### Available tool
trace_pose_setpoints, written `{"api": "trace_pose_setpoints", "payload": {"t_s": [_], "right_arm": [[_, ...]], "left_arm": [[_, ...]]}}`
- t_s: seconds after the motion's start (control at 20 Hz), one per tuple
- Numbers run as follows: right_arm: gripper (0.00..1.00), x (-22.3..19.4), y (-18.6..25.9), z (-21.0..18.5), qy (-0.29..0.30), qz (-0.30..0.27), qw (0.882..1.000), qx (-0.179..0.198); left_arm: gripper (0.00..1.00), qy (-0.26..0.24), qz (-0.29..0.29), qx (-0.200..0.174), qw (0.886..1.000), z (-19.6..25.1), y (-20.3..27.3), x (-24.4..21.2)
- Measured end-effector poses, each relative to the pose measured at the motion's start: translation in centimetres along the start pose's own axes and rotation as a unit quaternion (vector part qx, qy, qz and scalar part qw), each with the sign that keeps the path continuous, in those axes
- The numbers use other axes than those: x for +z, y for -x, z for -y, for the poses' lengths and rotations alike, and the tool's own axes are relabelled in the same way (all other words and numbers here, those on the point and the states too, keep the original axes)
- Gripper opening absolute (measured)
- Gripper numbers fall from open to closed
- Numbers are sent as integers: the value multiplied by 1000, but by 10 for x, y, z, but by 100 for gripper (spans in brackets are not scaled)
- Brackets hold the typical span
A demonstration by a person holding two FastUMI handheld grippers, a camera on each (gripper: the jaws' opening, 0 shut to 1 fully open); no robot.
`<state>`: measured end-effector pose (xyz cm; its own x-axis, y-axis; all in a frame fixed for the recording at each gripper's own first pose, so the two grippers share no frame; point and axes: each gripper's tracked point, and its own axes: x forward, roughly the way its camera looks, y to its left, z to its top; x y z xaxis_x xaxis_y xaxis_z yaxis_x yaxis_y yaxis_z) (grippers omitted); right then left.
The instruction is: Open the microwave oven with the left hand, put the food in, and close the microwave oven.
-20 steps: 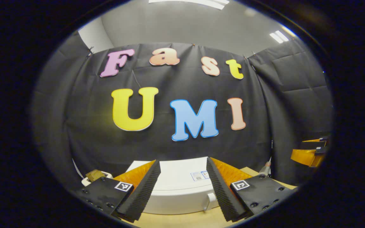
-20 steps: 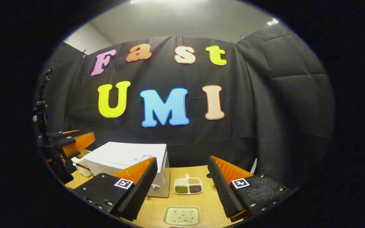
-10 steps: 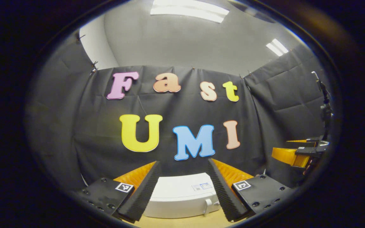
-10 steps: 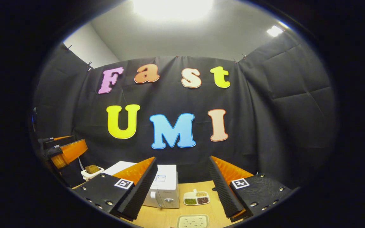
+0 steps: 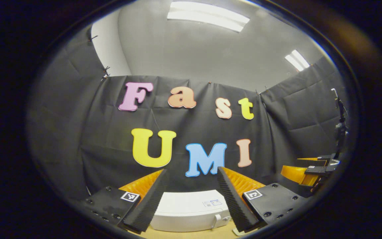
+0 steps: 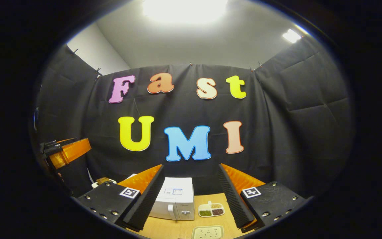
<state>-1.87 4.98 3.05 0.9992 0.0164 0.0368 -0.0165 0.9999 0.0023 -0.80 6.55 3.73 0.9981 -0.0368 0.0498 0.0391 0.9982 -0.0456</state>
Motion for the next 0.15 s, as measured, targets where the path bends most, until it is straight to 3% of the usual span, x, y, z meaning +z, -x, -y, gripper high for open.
{"api": "trace_pose_setpoints", "payload": {"t_s": [0.15], "right_arm": [[97, -1, -5, -9, -16, -3, 1000, 14]], "left_arm": [[95, -5, 1, 16, 1000, -12, 6, 5]]}}
